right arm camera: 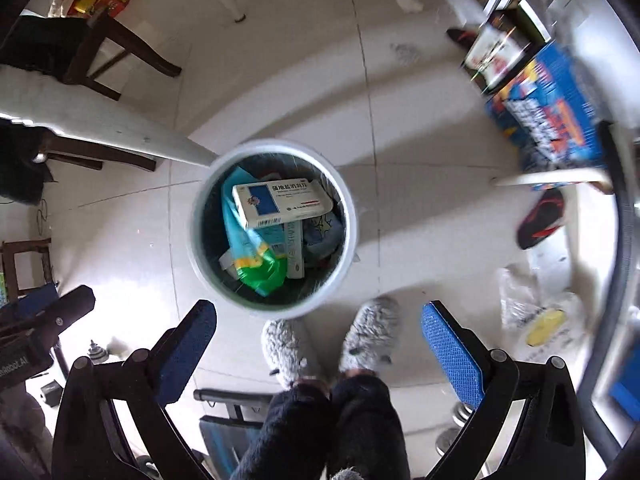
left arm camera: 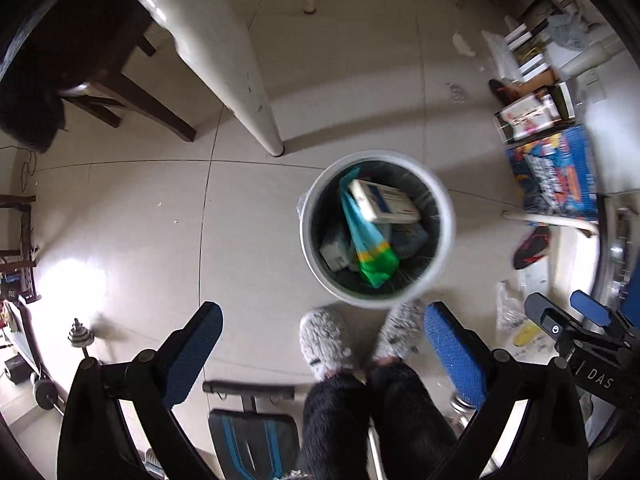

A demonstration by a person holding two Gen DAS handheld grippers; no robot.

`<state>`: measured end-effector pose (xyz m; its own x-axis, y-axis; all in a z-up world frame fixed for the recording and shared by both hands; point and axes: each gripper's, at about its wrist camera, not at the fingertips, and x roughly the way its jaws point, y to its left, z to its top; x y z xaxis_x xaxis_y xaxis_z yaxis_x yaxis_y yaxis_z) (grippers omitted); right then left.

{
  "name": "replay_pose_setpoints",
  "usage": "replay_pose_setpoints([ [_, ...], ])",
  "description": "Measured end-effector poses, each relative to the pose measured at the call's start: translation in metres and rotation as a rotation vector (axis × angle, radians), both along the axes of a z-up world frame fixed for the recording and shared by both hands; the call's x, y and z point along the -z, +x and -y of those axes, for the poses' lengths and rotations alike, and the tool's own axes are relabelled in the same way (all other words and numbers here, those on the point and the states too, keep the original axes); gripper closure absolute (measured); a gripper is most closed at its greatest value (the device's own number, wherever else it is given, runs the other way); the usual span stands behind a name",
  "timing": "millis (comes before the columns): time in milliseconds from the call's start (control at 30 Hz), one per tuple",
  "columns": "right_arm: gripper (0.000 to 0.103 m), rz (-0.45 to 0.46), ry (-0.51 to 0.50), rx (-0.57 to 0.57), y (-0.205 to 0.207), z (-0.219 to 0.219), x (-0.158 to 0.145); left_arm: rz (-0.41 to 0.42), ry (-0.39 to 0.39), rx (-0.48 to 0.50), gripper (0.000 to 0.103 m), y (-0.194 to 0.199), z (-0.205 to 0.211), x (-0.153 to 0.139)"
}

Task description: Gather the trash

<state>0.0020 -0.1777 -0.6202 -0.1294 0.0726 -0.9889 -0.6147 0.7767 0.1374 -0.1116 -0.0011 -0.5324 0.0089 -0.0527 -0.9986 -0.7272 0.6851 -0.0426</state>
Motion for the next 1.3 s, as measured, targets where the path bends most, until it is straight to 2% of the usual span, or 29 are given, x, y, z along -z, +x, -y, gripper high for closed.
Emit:
replay_pose_setpoints([
  [233, 0.0, 0.043, 0.004, -0.008, -0.008, 0.018, -0.163, 0.008, 0.013, 0.013, 0.0, -0.011, 0.024, -0.132],
  [367, 0.0, 0.038, 0.02, -0.007, -0.015, 0.027, -0.252, 0.059, 0.006, 0.037, 0.0, -0.02, 0.033, -0.208],
  [567, 0.0, 0.032, 0.102, -0.01, -0.026, 0.045, -0.376, 0.154, 0.021, 0.052, 0.0, -0.029, 0.046, -0.296],
  [733, 0.0, 0.032, 0.166, -0.011, -0.031, 0.06, -0.451, 0.248, 0.003, 0.046, 0.0, -0.036, 0.058, -0.362],
  [1000, 0.0, 0.035, 0.26, -0.047, -0.042, 0.086, -0.546, 0.377, -0.054, 0.043, 0.0, -0.044, 0.075, -0.429],
  [1200, 0.0, 0.015, 0.319, -0.065, -0.046, 0.098, -0.585, 0.423, -0.057, 0.049, 0.0, -0.051, 0.084, -0.456],
  [1300, 0.0, -0.017, 0.342, -0.07, -0.046, 0.104, -0.595, 0.438, -0.051, 0.056, 0.0, -0.055, 0.087, -0.465],
])
